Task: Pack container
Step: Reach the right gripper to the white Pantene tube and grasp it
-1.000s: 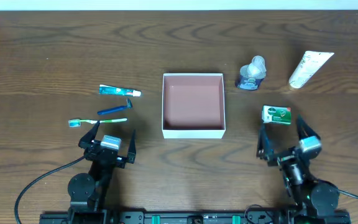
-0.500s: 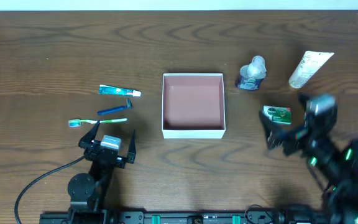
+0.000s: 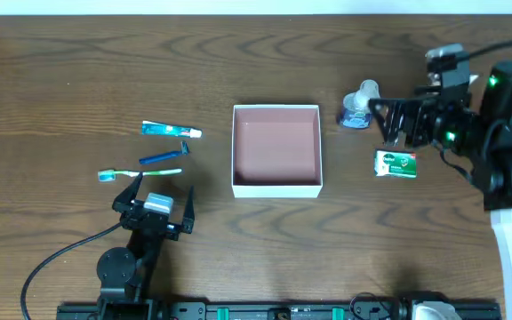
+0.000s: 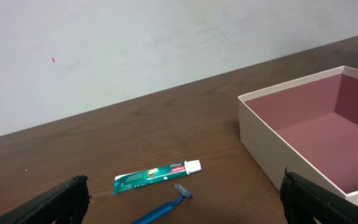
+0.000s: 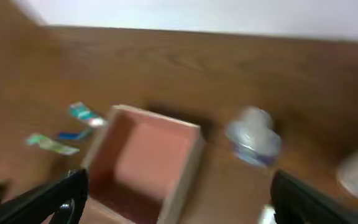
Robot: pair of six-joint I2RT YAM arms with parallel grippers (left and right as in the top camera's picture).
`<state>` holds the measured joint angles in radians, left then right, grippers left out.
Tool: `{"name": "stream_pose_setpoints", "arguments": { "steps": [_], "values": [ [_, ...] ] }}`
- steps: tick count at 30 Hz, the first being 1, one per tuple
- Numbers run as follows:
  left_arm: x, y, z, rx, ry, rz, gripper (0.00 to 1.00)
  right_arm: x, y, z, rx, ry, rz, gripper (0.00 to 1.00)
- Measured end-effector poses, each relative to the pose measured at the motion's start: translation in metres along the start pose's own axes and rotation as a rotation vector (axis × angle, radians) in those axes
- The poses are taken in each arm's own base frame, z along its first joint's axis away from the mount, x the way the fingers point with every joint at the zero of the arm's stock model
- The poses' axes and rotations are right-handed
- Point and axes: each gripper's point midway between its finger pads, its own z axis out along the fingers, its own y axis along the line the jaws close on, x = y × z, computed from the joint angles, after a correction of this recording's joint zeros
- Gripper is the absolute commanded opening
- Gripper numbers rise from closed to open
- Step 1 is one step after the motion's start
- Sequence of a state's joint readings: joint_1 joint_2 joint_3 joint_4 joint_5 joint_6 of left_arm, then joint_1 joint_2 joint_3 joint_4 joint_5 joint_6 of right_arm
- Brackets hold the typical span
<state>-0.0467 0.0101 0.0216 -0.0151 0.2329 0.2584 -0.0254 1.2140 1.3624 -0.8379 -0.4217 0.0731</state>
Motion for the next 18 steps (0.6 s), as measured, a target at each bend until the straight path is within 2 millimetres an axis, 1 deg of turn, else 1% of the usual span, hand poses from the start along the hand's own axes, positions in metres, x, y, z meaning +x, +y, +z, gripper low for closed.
{"name": "stream_pose_setpoints", "arguments": {
  "steps": [2, 3, 4, 6, 8, 10, 12, 16, 18],
  "values": [
    [0.000, 0.000, 0.000, 0.000, 0.000, 0.000, 0.98, -0.001, -0.025, 0.003, 0.094, 0.000, 0.076, 0.93],
    [0.000, 0.000, 0.000, 0.000, 0.000, 0.000, 0.98, -0.002, -0.042, 0.003, 0.152, -0.009, 0.123, 0.93],
    [0.000, 0.000, 0.000, 0.000, 0.000, 0.000, 0.98, -0.005, -0.052, 0.001, 0.181, -0.021, 0.145, 0.94],
    [0.000, 0.000, 0.000, 0.000, 0.000, 0.000, 0.98, -0.014, -0.077, -0.005, 0.256, -0.069, 0.195, 0.98],
    [0.000, 0.000, 0.000, 0.000, 0.000, 0.000, 0.98, -0.023, -0.094, -0.013, 0.304, -0.119, 0.210, 0.99],
    [0.000, 0.000, 0.000, 0.000, 0.000, 0.000, 0.98, -0.034, -0.105, -0.019, 0.328, -0.162, 0.184, 0.99],
    [0.000, 0.000, 0.000, 0.000, 0.000, 0.000, 0.98, -0.042, -0.111, -0.021, 0.334, -0.184, 0.129, 0.99],
    [0.000, 0.000, 0.000, 0.000, 0.000, 0.000, 0.98, -0.046, -0.122, -0.018, 0.340, -0.182, 0.065, 0.99],
    [0.000, 0.000, 0.000, 0.000, 0.000, 0.000, 0.98, -0.044, -0.134, -0.014, 0.349, -0.171, 0.067, 0.99]
  ]
}}
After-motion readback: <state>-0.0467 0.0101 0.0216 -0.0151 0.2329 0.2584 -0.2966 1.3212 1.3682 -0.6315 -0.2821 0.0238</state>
